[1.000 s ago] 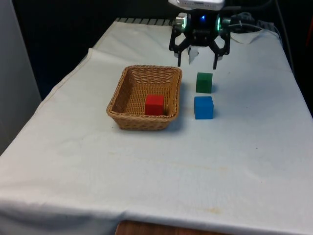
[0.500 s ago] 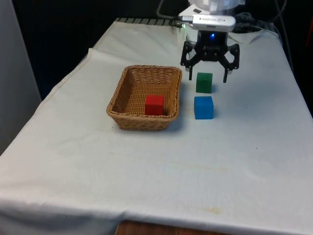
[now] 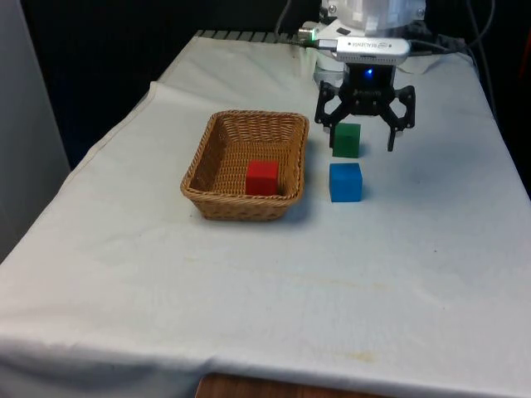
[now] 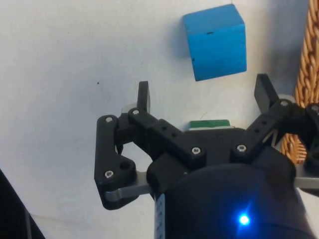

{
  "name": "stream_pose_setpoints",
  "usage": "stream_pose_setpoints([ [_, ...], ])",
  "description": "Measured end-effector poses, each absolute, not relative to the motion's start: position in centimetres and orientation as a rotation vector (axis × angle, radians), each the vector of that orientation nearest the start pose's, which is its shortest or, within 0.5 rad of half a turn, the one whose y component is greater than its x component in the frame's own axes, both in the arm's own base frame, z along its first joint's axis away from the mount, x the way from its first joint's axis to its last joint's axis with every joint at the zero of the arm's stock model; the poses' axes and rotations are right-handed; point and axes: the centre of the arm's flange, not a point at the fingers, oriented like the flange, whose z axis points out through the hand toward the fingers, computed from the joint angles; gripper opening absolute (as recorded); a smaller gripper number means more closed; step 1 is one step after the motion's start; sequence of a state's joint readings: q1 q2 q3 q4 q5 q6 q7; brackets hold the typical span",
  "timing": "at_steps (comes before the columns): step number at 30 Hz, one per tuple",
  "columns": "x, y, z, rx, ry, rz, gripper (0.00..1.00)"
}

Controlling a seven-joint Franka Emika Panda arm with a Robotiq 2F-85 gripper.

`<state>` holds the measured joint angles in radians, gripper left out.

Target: Pick up exactly two blocks and place them into the basket.

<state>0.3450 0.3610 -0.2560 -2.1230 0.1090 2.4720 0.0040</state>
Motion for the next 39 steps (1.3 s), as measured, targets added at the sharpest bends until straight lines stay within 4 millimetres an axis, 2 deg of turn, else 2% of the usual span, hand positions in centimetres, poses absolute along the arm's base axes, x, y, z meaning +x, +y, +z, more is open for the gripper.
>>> stream_pose_setpoints([
  [5,57.5,5.6,24.0,-3.164,-0.039,0.002,1.00],
  [16,58.6,6.8,21.0,-3.178,-0.101,-0.020,1.00],
  [39,58.4,6.1,18.3,-3.183,-0.299,0.003,1.00],
])
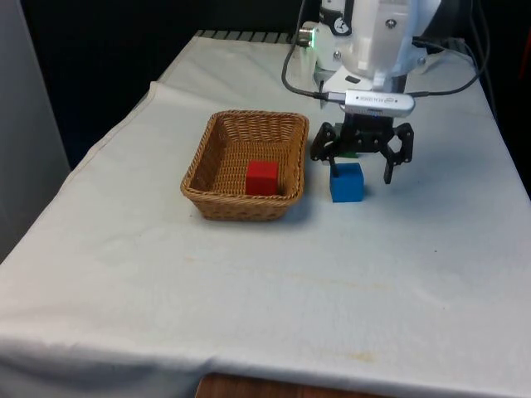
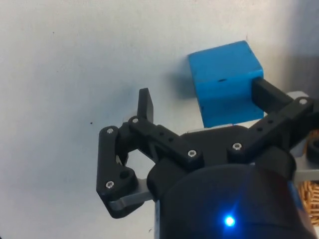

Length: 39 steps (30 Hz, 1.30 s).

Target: Pick up exactly two blocks and place them into the basket.

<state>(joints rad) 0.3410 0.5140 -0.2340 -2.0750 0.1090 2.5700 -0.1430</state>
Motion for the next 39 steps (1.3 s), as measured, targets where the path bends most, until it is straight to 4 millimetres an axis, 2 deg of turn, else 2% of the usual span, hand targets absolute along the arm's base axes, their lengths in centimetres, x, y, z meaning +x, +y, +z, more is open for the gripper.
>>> stream_pose_setpoints([
  [8,58.5,6.1,18.3,-3.181,-0.333,-0.004,1.00],
  [14,58.6,6.3,20.2,-3.170,-0.347,-0.011,1.00],
  [15,58.6,6.3,21.1,-3.169,-0.356,-0.010,1.00],
  [19,58.3,6.3,22.0,-3.169,-0.375,-0.006,1.00],
  [32,58.2,6.4,20.5,-3.159,-0.518,-0.010,1.00],
  [39,58.2,6.4,20.4,-3.147,-0.596,-0.011,1.00],
])
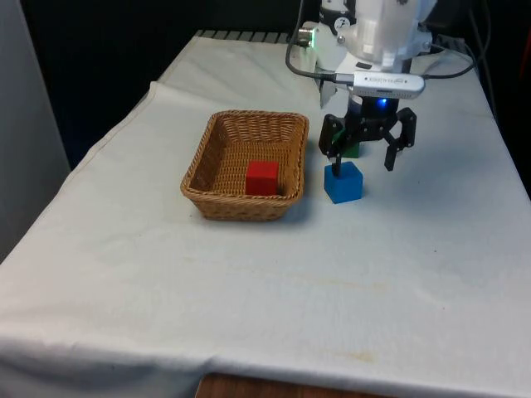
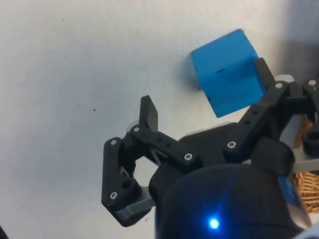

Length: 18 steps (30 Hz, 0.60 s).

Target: Pick up exactly two blocks and place them into the basket.

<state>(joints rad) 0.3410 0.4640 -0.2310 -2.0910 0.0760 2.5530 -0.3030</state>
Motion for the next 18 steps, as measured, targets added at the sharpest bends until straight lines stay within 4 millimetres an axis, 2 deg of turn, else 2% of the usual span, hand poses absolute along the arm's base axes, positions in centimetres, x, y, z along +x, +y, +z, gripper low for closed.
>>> stream_pose_setpoints([
  [11,58.27,6.28,20.47,-3.119,-0.733,-0.010,1.00],
  [18,58.24,5.87,19.73,-3.105,-0.814,-0.005,1.00],
])
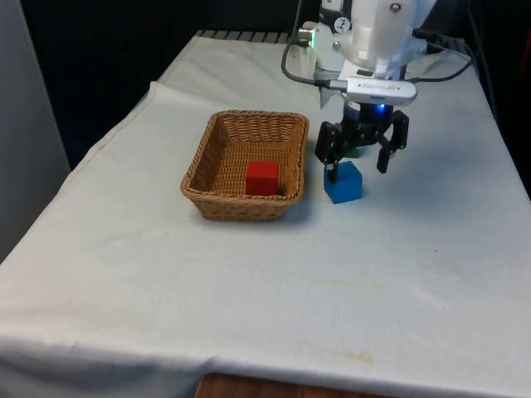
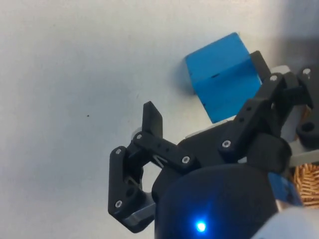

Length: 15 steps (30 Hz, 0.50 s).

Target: Pick up exactly two blocks and place them into the basket.

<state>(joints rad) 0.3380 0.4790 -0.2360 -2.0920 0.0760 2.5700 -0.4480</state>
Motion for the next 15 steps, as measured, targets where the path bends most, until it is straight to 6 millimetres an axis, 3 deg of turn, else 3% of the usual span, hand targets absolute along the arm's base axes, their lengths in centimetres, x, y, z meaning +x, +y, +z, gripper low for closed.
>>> stream_pose_setpoints([
  [10,58.3,2.7,17.8,-3.113,-0.876,0.013,1.00],
  [15,58.4,2.3,17.7,-3.109,-0.883,0.011,1.00],
])
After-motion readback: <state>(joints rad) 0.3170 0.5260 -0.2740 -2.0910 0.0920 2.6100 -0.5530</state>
